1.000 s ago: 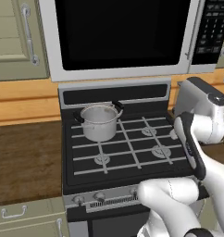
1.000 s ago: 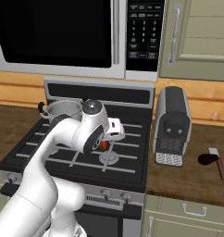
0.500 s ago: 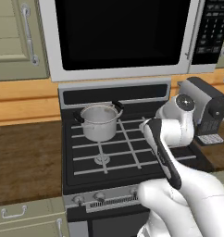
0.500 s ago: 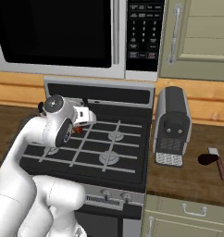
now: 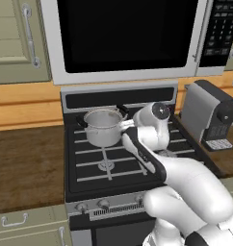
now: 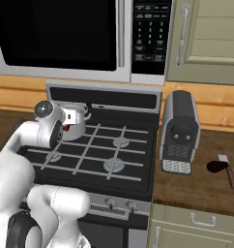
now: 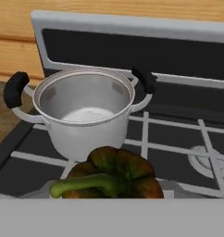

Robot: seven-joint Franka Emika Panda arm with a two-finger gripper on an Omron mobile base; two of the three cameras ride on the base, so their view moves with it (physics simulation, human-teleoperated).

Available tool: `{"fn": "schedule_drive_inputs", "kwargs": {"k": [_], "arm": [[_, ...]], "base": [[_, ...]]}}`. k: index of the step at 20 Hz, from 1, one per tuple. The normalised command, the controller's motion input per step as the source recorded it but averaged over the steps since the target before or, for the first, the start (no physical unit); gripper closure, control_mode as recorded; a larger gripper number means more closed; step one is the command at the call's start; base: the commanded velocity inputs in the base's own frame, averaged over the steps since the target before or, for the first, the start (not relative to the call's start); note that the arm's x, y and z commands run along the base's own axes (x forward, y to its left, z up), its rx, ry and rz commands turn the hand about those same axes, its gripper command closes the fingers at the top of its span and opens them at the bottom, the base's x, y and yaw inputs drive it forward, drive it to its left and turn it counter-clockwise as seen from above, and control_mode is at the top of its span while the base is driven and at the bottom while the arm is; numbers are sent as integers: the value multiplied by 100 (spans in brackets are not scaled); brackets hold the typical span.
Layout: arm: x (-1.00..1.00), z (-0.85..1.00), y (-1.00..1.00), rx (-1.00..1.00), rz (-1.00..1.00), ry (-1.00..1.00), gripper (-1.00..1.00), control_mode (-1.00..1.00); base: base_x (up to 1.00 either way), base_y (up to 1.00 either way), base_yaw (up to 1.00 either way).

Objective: Put the bell pepper and avocado in the pot. Retrieve the spatula and lightly stir the vegetables in the pot.

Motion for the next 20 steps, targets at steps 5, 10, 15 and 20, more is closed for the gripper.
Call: {"fn": "schedule_drive_inputs", "kwargs": {"k": [5,10,15,20], "arm": [[46,27,50,6,0,-3,100,-100],[48,0,48,0,0,-1,100,-100],[74,-1,23,1,0,0,100,-100],[85,-32,10,0,0,0,100,-100]], "base": [[0,0,0],[0,0,0],[0,0,0],[0,0,0]]}}
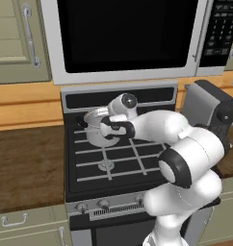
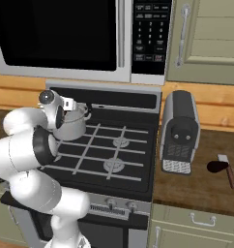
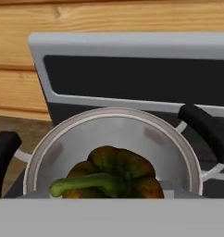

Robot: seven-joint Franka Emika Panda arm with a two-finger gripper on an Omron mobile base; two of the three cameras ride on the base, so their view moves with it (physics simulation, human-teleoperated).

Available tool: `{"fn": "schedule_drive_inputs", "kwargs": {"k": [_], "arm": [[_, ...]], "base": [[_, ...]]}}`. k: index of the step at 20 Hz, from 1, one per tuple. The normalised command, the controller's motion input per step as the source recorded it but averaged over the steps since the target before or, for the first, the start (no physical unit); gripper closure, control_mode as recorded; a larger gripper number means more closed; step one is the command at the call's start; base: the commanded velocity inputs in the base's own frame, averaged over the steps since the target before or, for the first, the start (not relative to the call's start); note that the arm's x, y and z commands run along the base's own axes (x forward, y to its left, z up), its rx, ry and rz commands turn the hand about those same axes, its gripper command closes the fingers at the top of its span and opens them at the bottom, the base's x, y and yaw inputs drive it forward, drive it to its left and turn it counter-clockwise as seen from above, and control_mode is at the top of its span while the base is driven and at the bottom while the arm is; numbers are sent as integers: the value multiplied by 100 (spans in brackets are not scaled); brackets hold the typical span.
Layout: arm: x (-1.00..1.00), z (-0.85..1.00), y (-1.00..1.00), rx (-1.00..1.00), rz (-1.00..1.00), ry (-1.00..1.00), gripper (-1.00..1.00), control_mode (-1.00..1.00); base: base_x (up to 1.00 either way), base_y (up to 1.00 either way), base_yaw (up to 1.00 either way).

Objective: Put the bell pepper and avocado in the pot. Retrieve the spatula and lightly stir the vegetables in the pot.

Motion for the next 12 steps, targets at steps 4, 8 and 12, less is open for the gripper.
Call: {"fn": "schedule_drive_inputs", "kwargs": {"k": [4,8,12], "arm": [[68,-55,13,0,0,0,100,-100],[45,-41,16,0,0,0,100,-100],[32,-30,19,0,0,0,100,-100]], "base": [[0,0,0],[0,0,0],[0,0,0]]}}
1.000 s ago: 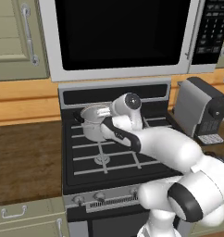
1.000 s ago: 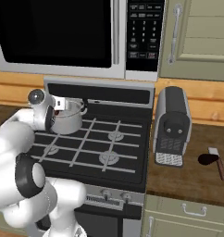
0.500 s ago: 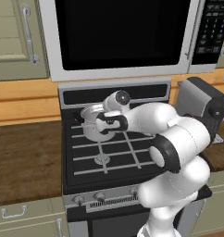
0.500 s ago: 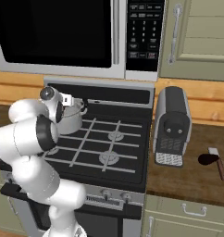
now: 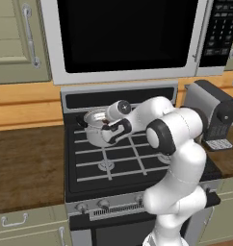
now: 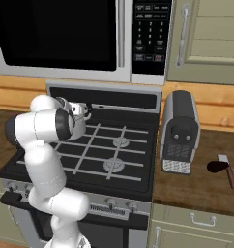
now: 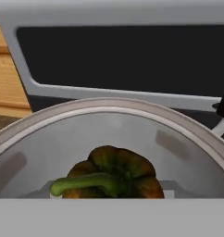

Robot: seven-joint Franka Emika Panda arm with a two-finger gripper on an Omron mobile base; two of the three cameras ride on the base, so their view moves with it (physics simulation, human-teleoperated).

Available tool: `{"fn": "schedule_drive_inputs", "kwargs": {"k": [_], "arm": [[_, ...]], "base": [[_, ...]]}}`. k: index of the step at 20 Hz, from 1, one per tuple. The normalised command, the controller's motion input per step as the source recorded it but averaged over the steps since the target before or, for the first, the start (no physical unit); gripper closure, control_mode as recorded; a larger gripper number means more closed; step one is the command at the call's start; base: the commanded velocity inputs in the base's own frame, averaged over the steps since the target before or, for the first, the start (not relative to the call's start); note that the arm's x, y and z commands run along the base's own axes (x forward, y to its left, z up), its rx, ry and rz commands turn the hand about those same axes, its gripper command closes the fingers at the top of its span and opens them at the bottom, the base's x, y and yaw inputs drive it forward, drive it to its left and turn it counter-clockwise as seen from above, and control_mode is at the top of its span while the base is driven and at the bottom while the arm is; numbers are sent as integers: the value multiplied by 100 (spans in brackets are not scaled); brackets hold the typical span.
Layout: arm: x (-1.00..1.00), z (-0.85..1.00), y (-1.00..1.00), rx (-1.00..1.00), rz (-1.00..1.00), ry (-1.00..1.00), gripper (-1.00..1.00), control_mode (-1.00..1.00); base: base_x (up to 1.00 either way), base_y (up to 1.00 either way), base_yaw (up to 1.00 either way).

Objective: Put the bell pepper and avocado in the pot. Retrieve the spatula and lightly stir the vegetables in the pot.

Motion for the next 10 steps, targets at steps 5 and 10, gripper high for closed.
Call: {"fn": "schedule_drive_inputs", "kwargs": {"k": [5,10], "arm": [[22,-21,25,0,0,0,100,-100],[4,-9,36,0,0,0,-100,-100]], "base": [[0,0,0],[0,0,0]]}}
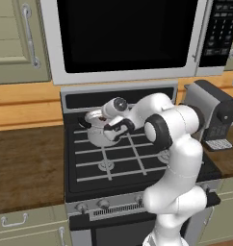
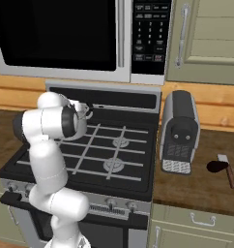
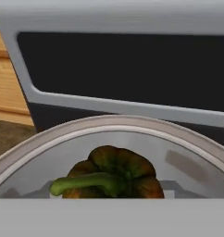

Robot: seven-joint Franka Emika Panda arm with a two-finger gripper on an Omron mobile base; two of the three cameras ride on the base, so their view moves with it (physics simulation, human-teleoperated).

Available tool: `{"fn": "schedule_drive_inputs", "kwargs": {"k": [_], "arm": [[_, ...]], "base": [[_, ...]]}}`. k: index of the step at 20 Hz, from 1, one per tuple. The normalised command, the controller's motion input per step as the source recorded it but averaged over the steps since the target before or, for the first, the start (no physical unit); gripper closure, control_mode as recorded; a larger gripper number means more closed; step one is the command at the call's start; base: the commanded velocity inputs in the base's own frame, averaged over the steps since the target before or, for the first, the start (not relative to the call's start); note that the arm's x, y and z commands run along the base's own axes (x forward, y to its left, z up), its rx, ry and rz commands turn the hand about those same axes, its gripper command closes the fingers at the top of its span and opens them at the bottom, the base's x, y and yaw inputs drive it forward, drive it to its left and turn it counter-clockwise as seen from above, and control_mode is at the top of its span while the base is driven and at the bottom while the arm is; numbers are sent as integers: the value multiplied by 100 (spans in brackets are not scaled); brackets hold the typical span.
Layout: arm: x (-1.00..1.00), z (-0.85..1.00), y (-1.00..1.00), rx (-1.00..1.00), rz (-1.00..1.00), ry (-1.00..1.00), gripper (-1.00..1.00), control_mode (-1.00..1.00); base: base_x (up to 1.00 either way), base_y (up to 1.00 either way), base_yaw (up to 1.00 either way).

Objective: Put the bell pepper and avocado in the pot. Retrieve the spatula and lightly stir the vegetables in the pot.

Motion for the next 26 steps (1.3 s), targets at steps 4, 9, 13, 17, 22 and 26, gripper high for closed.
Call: {"fn": "schedule_drive_inputs", "kwargs": {"k": [4,9,13,17,22,26], "arm": [[-11,0,10,-2,-2,0,-100,-100],[-25,2,-4,-6,-8,0,-100,-100],[-50,36,-27,-3,-7,-4,-100,-100],[-94,86,-63,0,-1,-13,-100,-100],[-89,100,-67,7,-2,-4,-100,-100],[-62,100,-56,13,-2,0,-100,-100]], "base": [[0,0,0],[0,0,0],[0,0,0],[0,0,0],[0,0,0],[0,0,0]]}}
